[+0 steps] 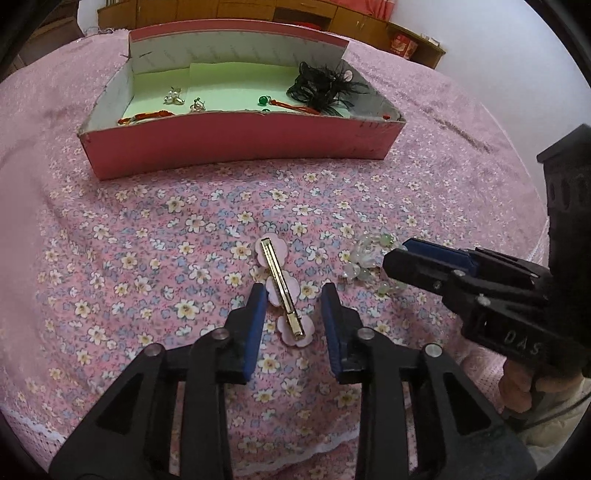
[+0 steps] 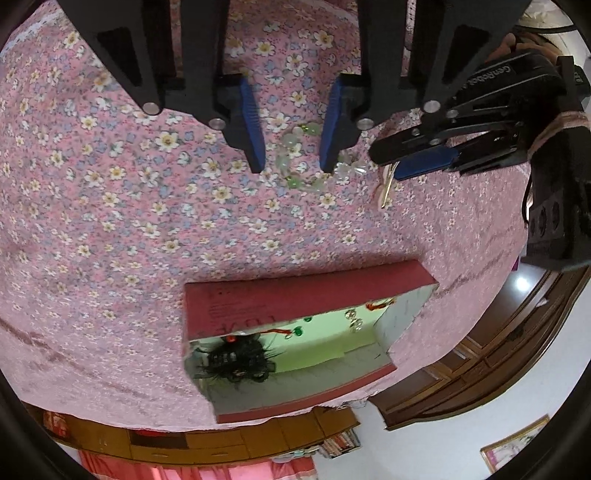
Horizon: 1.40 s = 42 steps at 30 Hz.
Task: Organize jewelry
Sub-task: 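Close the right gripper on the pale jade bead bracelet, then carry the hair clip and the bracelet over the pink box with both grippers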
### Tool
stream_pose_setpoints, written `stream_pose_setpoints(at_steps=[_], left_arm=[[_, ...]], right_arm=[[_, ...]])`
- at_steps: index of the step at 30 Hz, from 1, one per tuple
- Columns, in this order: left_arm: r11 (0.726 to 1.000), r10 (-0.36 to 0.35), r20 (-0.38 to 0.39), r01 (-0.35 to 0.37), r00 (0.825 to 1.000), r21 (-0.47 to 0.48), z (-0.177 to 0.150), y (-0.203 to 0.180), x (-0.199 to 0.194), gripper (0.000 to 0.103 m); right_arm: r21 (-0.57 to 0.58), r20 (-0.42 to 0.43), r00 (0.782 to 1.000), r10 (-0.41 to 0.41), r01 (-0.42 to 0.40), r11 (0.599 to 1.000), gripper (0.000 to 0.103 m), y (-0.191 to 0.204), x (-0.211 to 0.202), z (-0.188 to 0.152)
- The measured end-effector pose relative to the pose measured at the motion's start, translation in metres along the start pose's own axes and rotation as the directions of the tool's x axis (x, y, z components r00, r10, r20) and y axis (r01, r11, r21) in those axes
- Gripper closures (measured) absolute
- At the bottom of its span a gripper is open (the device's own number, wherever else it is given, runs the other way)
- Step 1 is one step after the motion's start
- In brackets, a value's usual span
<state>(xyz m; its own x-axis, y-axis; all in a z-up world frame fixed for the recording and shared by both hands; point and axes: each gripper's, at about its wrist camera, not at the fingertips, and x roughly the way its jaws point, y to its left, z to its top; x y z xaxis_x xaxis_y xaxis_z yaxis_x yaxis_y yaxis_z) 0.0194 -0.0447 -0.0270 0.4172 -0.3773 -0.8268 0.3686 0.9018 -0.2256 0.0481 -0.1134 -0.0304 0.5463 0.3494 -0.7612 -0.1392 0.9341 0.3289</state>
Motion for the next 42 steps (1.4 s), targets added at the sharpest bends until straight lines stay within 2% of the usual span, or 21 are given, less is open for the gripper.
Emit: stream_pose_setpoints(at_steps=[2, 3, 4, 5, 12, 22, 32, 42], left_arm=[[1.000, 0.009, 0.000, -0.009, 1.000, 0.008, 0.000, -0.001, 0.003, 0.083], [1.000, 0.016, 0.002, -0.016, 1.000, 0.011, 0.000, -0.001, 0.004, 0.086], [1.000, 0.020, 0.004, -0.020, 1.000, 0.013, 0.000, 0.000, 0.003, 0.092], [1.000, 0.016, 0.007, -0.016, 1.000, 0.011, 0.000, 0.001, 0.003, 0.093], [1.000, -0.006, 0.057, 0.005, 0.998, 0.015, 0.000, 0.004, -0.012, 0.093], [0.998, 0.050, 0.176, -0.054, 0.983, 0.020, 0.012, 0.006, -0.039, 0.093], [0.993, 0.114, 0.290, -0.115, 0.950, -0.012, 0.040, 0.016, -0.054, 0.093], [0.986, 0.161, 0.408, -0.161, 0.899, -0.036, 0.070, 0.026, -0.058, 0.093]], right_arm=[[-0.014, -0.003, 1.000, -0.008, 0.008, 1.000, 0.079, 0.003, 0.003, 0.000], [-0.016, -0.004, 1.000, -0.014, 0.014, 1.000, 0.082, 0.002, 0.004, -0.001], [-0.015, -0.005, 1.000, -0.017, 0.017, 1.000, 0.088, 0.001, 0.005, -0.001], [-0.013, -0.003, 1.000, -0.017, 0.017, 1.000, 0.090, 0.000, 0.006, -0.001], [-0.013, 0.042, 0.999, 0.004, -0.003, 1.000, 0.093, -0.001, -0.003, 0.000], [-0.089, 0.159, 0.987, 0.009, 0.005, 0.996, 0.094, 0.015, -0.031, 0.006], [-0.148, 0.253, 0.967, 0.018, 0.020, 0.989, 0.094, 0.034, -0.045, 0.033], [-0.139, 0.344, 0.939, -0.004, 0.055, 0.989, 0.094, 0.038, -0.042, 0.070]])
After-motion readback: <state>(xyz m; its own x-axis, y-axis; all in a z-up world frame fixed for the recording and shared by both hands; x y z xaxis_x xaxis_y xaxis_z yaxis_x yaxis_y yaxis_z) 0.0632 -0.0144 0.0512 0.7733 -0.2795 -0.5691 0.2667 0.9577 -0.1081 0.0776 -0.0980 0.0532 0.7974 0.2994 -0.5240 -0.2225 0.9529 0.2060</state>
